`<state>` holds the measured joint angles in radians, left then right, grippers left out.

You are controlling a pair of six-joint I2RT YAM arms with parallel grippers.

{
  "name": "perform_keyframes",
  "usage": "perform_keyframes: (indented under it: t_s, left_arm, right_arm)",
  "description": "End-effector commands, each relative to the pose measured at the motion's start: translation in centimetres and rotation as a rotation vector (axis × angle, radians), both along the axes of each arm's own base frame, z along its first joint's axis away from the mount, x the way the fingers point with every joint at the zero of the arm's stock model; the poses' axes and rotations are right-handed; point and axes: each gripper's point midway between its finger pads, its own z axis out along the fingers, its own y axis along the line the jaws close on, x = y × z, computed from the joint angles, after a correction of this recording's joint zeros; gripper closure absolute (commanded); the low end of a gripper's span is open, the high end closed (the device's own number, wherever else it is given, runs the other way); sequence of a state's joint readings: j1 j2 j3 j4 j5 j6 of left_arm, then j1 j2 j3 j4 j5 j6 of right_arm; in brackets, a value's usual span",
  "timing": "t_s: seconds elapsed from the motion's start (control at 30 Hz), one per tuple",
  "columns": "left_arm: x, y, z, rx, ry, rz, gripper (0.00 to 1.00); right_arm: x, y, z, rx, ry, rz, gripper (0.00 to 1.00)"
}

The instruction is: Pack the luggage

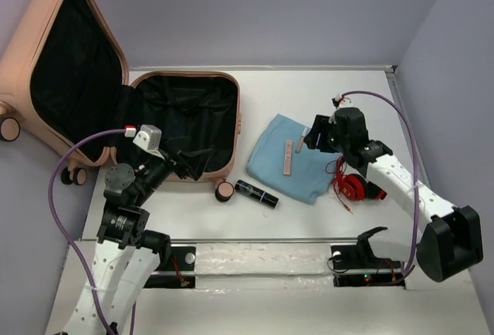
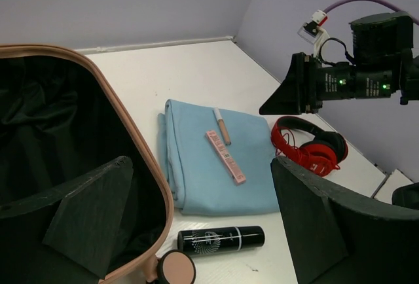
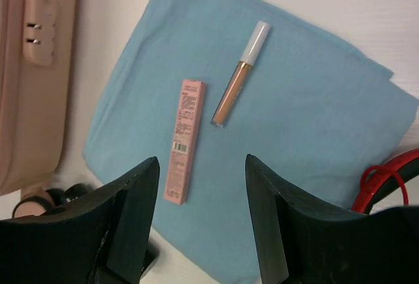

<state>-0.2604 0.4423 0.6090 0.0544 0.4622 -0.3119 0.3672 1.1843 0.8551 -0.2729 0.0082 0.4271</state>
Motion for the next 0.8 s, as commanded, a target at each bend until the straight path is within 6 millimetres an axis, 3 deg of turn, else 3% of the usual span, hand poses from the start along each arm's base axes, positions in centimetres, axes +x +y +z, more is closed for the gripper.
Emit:
perform_keyframes:
  t_s: [0.0, 0.23, 0.47, 0.73, 0.77]
  left_arm:
    - [-0.4, 0.0, 2.3, 0.004, -0.071, -0.008, 0.01]
    - [-0.3, 0.1, 2.1, 0.011, -0.062, -0.003, 0.01]
    - [-0.4, 0.3, 2.3, 0.005, -0.071, 0.011, 0.01]
    - [-0.5, 0.3, 2.4, 0.004, -0.076, 0.008, 0.01]
    - [-0.6, 0.4, 2.4, 0.004, -0.077, 0.009, 0.01]
  right_arm:
    - [3.2, -0.6, 2.1, -0.056, -0.082, -0.071, 0.4]
    - [5.7, -0.1, 0.1, -0.11, -0.035, -0.098, 0.47]
    - [6.2, 2.2, -2.7, -0.159, 0.02, -0.078, 0.46]
    - [8.4, 1.3, -7.3, -0.246, 0.09, -0.176, 0.52]
    - [8.8, 1.1, -8.2, -0.265, 0.105, -0.19, 0.58]
